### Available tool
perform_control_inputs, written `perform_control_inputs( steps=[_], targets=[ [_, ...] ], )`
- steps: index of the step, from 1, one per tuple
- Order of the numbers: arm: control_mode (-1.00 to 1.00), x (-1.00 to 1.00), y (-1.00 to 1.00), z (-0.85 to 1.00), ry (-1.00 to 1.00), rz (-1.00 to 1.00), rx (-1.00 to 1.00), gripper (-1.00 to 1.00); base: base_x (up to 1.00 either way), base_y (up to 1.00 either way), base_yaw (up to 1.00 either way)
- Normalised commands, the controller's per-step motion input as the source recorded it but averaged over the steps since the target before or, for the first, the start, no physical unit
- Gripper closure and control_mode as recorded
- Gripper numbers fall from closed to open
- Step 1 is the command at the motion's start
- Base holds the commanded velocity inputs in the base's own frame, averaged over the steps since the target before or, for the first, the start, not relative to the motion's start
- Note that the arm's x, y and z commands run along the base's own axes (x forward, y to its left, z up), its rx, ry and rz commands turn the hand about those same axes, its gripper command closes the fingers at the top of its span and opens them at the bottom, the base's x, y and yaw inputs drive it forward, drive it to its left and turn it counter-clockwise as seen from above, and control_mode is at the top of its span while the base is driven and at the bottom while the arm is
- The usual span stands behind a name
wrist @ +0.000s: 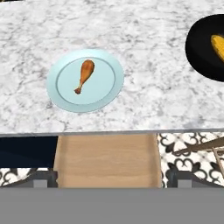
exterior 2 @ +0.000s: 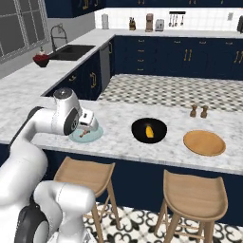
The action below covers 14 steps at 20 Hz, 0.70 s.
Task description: Pick the chicken drumstick and corn from their plates and place them in the bowl. Then put the bowl in the fridge.
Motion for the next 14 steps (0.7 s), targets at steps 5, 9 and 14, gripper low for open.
perform_control_inputs(
  steps=[5,9,14],
  targets=[
    [-1.0,1.0,0.67,-0.22,0.14,-0.04,0.0,-1.0,0.0,0.0,0.0],
    [-1.0,1.0,0.27,-0.46,0.2,-0.04,0.0,-1.0,0.0,0.0,0.0],
    [-1.0,0.91,0.17,-0.49,0.17,-0.04,0.0,-1.0,0.0,0.0,0.0]
  ],
)
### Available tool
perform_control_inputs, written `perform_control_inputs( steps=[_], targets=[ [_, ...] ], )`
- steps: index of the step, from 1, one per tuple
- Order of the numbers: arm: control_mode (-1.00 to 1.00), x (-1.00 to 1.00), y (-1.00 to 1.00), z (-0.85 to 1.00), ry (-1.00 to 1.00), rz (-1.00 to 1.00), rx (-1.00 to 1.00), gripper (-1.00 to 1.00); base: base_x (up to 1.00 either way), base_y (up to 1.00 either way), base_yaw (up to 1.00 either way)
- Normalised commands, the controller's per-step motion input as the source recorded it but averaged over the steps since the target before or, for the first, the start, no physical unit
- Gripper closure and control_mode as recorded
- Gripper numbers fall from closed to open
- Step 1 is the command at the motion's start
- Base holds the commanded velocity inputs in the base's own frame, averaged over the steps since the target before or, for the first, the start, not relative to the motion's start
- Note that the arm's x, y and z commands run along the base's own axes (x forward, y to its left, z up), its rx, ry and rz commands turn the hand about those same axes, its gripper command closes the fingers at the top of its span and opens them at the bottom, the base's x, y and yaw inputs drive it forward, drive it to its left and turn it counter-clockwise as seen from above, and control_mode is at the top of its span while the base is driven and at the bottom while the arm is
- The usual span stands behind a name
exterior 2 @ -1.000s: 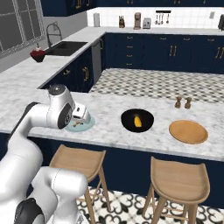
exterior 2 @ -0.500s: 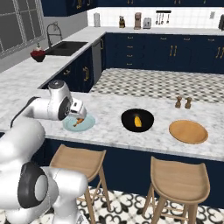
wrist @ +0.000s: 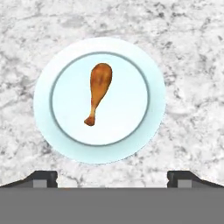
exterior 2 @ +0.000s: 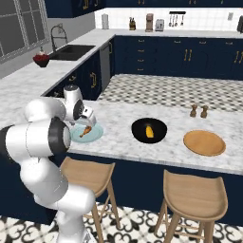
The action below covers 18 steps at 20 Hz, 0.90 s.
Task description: Pick the chicken drumstick and corn from their plates and place them in the bowl. Then put the bowl in the fridge.
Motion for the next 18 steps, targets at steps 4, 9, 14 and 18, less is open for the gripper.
perform_control_inputs(
  steps=[4,9,14,18],
  targets=[
    [-1.0,0.77,0.0,-0.52,0.09,0.0,-0.01,-1.0,0.0,0.0,0.0],
    [-1.0,0.67,0.07,-0.56,0.06,0.0,0.0,-1.0,0.0,0.0,0.0],
    [-1.0,0.61,0.17,-0.46,0.06,0.0,0.0,-1.0,0.0,0.0,0.0],
    [-1.0,0.18,0.0,-0.54,0.11,0.0,0.0,-1.0,0.0,0.0,0.0]
  ],
)
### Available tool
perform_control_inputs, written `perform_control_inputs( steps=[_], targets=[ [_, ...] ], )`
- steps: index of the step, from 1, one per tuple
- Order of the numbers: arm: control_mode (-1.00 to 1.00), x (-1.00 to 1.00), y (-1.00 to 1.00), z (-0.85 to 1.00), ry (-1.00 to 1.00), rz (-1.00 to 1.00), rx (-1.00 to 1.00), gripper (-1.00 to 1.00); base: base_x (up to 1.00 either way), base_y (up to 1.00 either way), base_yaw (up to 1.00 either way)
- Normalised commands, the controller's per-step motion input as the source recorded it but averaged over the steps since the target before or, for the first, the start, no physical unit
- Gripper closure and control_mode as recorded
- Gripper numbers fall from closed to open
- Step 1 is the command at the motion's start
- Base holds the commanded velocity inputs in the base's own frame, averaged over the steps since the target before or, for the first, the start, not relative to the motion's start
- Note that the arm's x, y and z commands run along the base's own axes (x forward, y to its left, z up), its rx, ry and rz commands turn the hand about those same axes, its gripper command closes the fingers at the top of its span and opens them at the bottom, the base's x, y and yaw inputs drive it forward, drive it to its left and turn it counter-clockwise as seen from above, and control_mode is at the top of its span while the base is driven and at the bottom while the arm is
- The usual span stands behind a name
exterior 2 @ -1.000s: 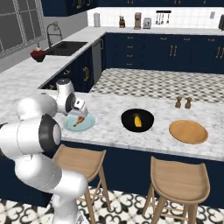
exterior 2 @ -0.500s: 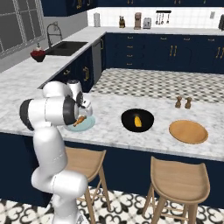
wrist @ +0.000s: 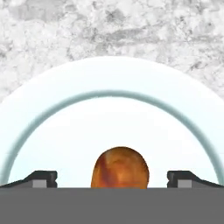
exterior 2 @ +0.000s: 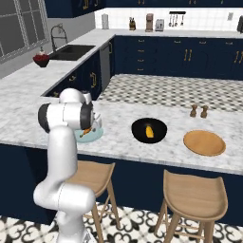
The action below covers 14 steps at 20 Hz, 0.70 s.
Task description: Pick the chicken drumstick and corn from their plates and place them in the bowl. Then put the bowl in the fridge.
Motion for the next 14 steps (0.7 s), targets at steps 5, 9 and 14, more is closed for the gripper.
perform_control_inputs(
  steps=[5,9,14],
  targets=[
    [-1.0,0.02,0.04,-0.45,0.1,-0.01,0.0,1.0,0.0,0.0,0.0],
    [-1.0,-0.04,0.0,-0.2,0.02,-0.06,0.0,1.0,0.0,0.0,0.0],
    [-1.0,-0.3,0.0,-0.02,0.02,-0.04,0.01,1.0,0.0,0.0,0.0]
  ],
)
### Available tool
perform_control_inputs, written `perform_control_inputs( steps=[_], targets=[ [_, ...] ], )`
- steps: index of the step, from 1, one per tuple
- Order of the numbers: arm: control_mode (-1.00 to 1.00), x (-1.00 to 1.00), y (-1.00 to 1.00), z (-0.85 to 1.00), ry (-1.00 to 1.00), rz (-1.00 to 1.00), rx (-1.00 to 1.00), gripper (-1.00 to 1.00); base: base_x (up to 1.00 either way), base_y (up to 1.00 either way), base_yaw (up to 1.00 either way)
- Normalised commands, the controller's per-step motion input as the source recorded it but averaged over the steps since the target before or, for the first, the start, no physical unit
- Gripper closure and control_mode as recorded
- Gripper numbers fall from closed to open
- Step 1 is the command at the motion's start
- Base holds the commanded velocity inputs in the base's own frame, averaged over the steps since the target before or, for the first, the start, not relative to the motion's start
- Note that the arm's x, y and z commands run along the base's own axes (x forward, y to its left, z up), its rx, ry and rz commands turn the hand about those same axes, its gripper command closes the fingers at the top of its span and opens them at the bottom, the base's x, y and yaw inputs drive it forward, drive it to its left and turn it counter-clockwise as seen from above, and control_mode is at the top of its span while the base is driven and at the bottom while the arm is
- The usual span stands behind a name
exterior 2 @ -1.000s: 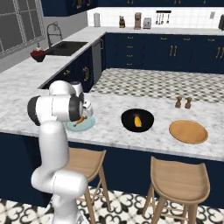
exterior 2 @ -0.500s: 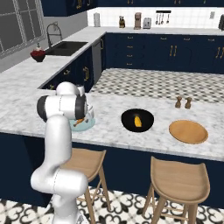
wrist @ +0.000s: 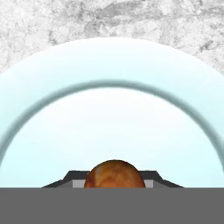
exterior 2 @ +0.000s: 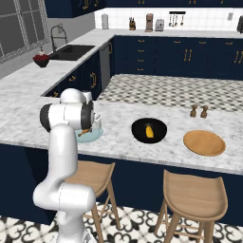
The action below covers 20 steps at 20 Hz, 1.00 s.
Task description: Pick the chicken drumstick and corn from their plates and place them in the bowl. Then put the bowl in the fridge.
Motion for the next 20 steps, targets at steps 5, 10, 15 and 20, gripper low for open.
perform_control_inputs(
  steps=[5,10,15,20],
  targets=[
    [-1.0,-0.83,-0.4,0.52,0.03,0.0,0.01,1.0,0.0,0.0,0.0],
    [-1.0,-0.49,-0.81,0.67,0.0,0.01,0.0,1.0,0.0,0.0,0.0],
    [-1.0,-0.25,-0.7,0.68,-0.06,-0.02,-0.06,1.0,0.0,0.0,0.0],
    [-1.0,0.0,-0.82,0.55,0.13,-0.21,-0.04,1.0,0.0,0.0,0.0]
  ],
)
